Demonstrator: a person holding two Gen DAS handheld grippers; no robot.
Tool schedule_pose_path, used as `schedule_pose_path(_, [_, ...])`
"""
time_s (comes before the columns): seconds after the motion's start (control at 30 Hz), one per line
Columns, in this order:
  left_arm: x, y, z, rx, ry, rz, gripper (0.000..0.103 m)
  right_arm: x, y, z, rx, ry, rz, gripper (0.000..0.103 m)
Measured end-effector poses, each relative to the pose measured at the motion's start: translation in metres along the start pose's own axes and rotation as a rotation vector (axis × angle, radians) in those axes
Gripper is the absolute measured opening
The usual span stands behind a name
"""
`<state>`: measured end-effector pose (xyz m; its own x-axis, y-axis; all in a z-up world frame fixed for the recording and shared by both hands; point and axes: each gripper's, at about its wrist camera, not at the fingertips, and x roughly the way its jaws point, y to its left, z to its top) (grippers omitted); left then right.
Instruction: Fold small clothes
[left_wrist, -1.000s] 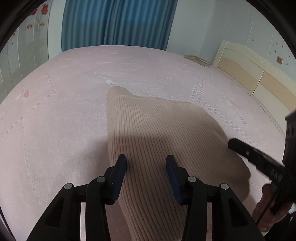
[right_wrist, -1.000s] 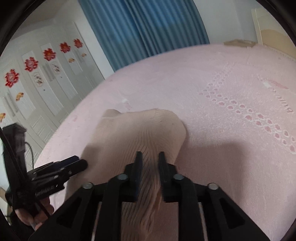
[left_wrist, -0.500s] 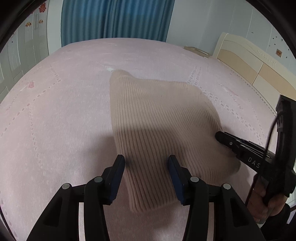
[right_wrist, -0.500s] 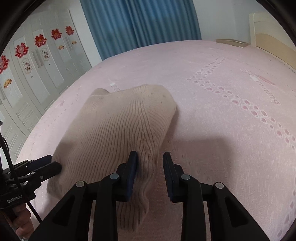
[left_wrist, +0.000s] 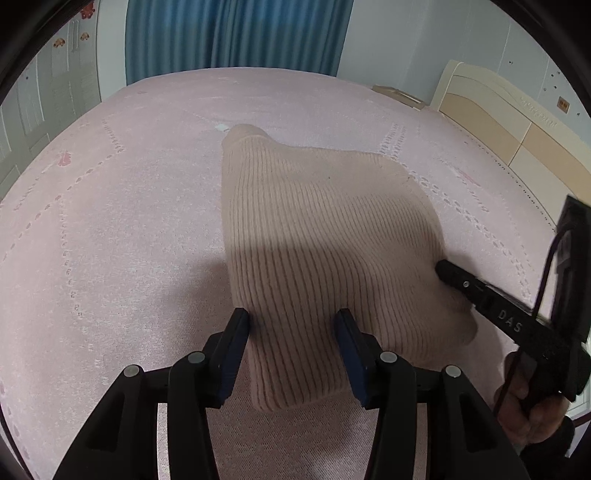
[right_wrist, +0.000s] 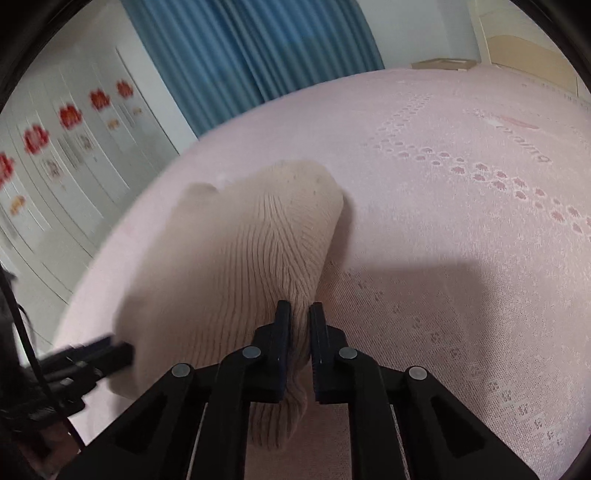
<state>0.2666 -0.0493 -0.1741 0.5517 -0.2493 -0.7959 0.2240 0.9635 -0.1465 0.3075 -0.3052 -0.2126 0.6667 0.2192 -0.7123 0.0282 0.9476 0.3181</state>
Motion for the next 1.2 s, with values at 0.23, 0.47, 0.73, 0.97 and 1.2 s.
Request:
schedule_pose_path(0.23, [0.006,0.002,-0.005,-0.018,0.010,0.001,0.051,-0.014,0.009,0.004,-0.024,-0.050,-0.009,0.021])
schedule_pose_path(0.47, [-0.001,0.003,-0.007,-0.008,0.000,0.000,0.053,-0.012,0.010,0.007,-0.093,-0.039,-0.073,0.028])
schedule_pose_path(0.73, [-0.019,0.013,-0.011,-0.013,-0.035,0.008,0.053,-0.018,0.012,0.005,-0.091,-0.039,-0.061,0.009])
schedule_pose_path(0.97, [-0.024,0.027,-0.007,-0.068,-0.040,0.003,0.052,-0.027,0.003,0.010,-0.007,-0.067,0.031,0.012])
schedule_pose_path(1.2, [-0.019,0.024,-0.003,-0.087,-0.042,-0.017,0.051,-0.001,-0.004,0.021,0.082,-0.023,0.078,0.032])
